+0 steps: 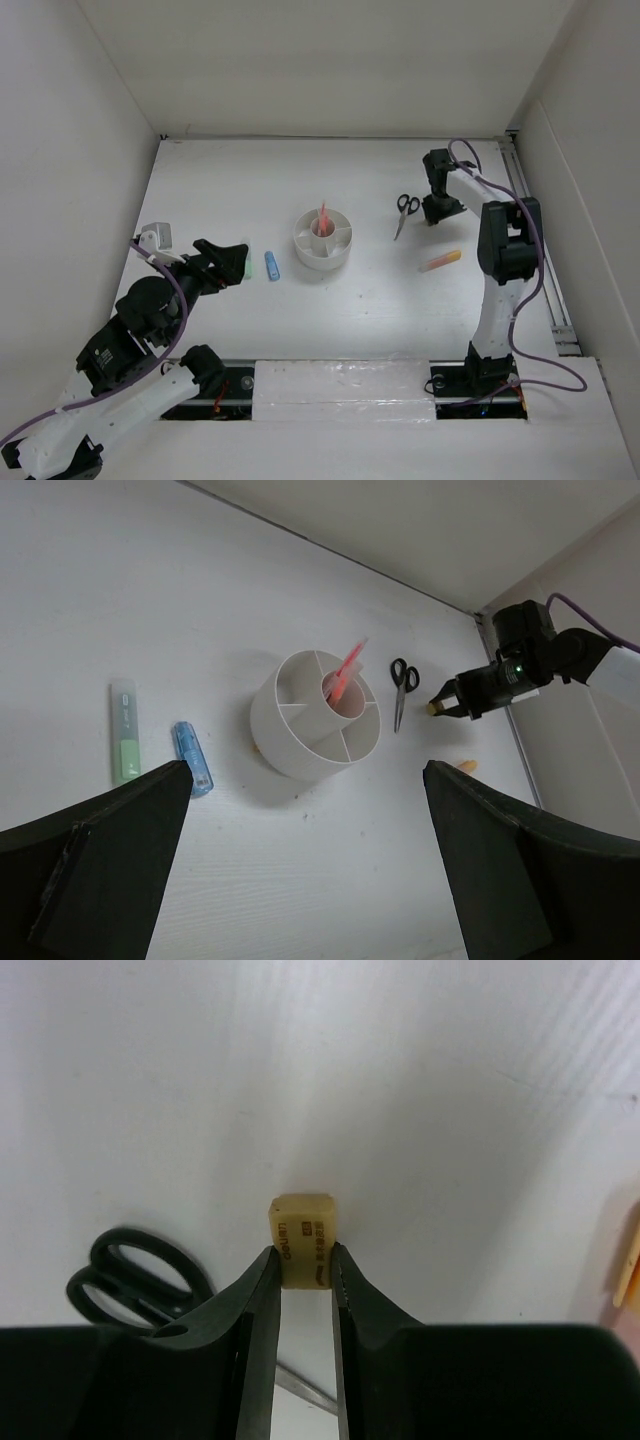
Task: Sort the stationery into containers
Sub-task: Pick up the stationery from the center of the board, then place the stationery in the storage box.
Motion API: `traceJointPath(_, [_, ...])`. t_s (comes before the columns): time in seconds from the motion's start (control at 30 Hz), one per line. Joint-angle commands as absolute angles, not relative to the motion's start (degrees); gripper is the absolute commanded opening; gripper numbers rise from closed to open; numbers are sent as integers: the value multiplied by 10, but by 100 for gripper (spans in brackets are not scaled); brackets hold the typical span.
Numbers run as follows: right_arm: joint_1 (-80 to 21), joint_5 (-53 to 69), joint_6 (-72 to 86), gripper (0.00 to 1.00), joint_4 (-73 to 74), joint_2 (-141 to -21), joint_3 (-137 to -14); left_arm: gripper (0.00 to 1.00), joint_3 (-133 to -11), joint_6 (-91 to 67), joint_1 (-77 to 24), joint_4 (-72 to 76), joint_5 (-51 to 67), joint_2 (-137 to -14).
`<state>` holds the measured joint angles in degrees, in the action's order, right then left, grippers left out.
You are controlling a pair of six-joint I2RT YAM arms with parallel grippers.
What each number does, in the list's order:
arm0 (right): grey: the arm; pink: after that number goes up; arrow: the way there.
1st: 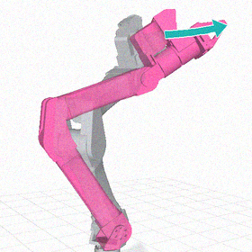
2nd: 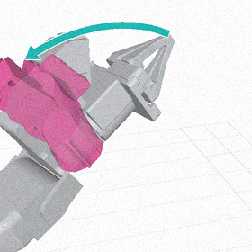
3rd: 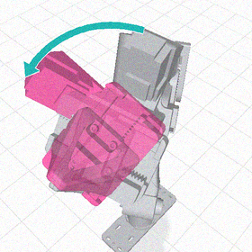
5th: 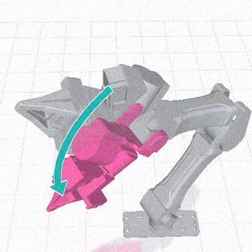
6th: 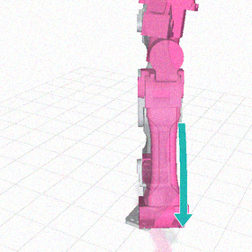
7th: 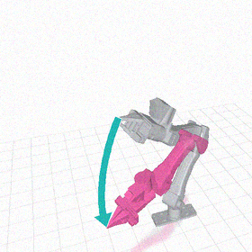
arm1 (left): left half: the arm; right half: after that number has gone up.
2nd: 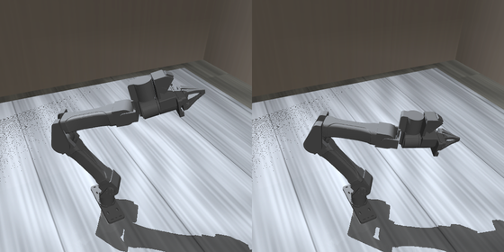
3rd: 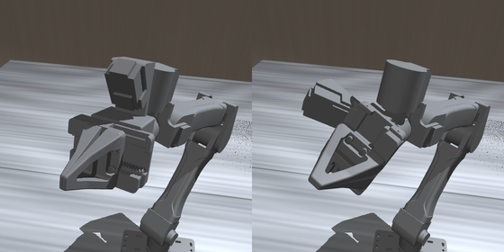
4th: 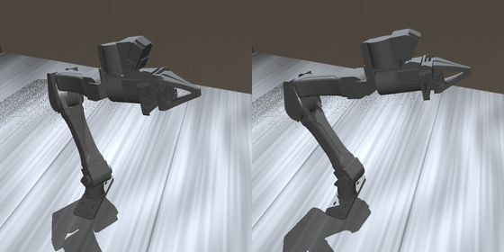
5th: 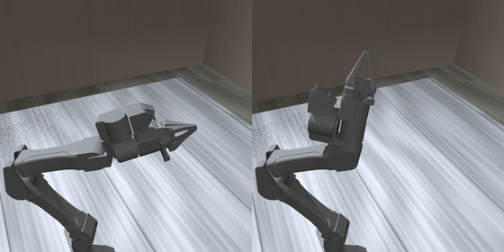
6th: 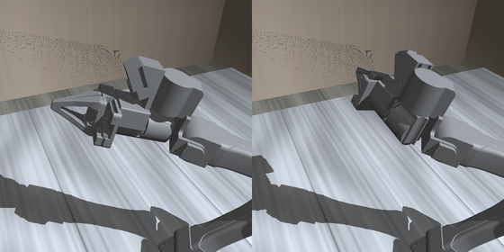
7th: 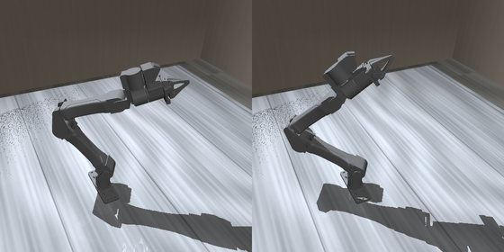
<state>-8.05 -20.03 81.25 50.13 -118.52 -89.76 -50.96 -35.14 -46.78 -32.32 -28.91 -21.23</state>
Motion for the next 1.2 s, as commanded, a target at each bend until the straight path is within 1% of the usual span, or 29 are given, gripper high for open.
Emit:
traceJointPath(0.0, [-90,-220,681,0,427,-1139,-923,100,-503,-344,-468,-299,-288,-220])
traceJointPath(0.03, [-108,-238,656,0,412,-1131,-936,100,-503,-344,-468,-299,-288,-220])
traceJointPath(0.07, [-127,-247,596,0,378,-1110,-936,100,-503,-344,-468,-299,-288,-220])
traceJointPath(0.1, [-127,-247,565,0,378,-1097,-936,100,-503,-344,-468,-299,-288,-220])
traceJointPath(0.13, [-134,-232,536,0,328,-1081,-927,100,-503,-344,-468,-299,-288,-220])
traceJointPath(0.2, [-149,-173,449,0,231,-1041,-863,100,-503,-344,-468,-299,-288,-214])
traceJointPath(0.23, [-155,-145,401,0,195,-998,-840,100,-503,-344,-468,-299,-288,-214])
traceJointPath(0.27, [-156,-71,375,0,112,-977,-790,100,-503,-344,-468,-299,-294,-207])
traceJointPath(0.33, [-166,9,320,0,56,-938,-765,100,-503,-344,-468,-299,-294,-207])
traceJointPath(0.37, [-176,48,295,0,44,-938,-765,100,-503,-344,-468,-299,-294,-207])
traceJointPath(0.43, [-215,59,254,0,66,-933,-789,100,-503,-344,-468,-299,-294,-207])
traceJointPath(0.5, [-241,100,215,0,71,-933,-794,100,-503,-344,-468,-299,-301,-213])
traceJointPath(0.57, [-248,149,188,0,71,-933,-795,100,-503,-350,-468,-299,-306,-213])
traceJointPath(0.63, [-254,157,188,0,71,-940,-795,100,-503,-350,-468,-299,-306,-213])
traceJointPath(0.67, [-259,173,159,0,71,-950,-795,100,-503,-350,-468,-299,-306,-213])
traceJointPath(0.77, [-265,207,137,0,71,-958,-788,100,-503,-350,-468,-299,-306,-213])
traceJointPath(1.0, [-283,222,107,0,53,-963,-760,100,-503,-350,-468,-294,-301,-207])
traceJointPath(1.17, [-307,208,99,0,53,-981,-749,100,-503,-345,-468,-294,-295,-212])
